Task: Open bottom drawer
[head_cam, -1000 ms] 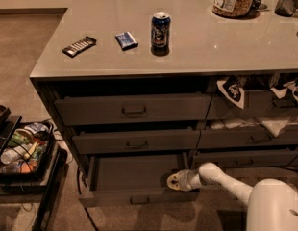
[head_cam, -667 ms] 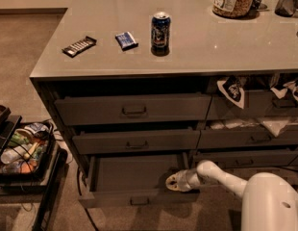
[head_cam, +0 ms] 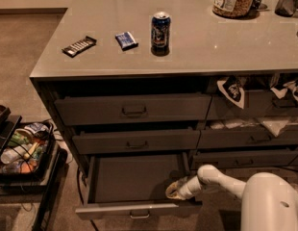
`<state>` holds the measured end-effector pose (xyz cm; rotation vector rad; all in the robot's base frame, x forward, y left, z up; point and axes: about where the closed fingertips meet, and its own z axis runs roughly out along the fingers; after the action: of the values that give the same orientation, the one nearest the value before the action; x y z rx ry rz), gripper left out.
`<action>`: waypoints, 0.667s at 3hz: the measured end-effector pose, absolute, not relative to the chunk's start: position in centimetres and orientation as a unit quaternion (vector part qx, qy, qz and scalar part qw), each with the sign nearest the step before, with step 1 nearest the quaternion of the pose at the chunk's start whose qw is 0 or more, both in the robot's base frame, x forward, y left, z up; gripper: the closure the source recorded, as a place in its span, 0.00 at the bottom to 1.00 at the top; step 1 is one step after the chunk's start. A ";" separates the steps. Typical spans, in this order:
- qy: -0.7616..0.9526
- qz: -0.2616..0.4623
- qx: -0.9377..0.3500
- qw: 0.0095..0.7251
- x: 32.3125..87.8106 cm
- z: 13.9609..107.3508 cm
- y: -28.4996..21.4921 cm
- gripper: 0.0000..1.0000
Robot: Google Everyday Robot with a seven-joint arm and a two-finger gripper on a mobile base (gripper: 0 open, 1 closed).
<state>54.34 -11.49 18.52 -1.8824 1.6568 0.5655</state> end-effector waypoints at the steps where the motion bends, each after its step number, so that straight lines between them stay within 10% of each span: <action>1: 0.643 0.241 -0.670 0.281 52.1 19.1 -10.3 1.00; 2: 0.636 0.204 -0.686 0.289 52.9 19.7 -9.9 1.00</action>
Offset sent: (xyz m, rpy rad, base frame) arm 0.0050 0.0099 0.0246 -0.0728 -0.1254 -0.0381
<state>52.86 -9.93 19.69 -1.8308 1.6983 0.5433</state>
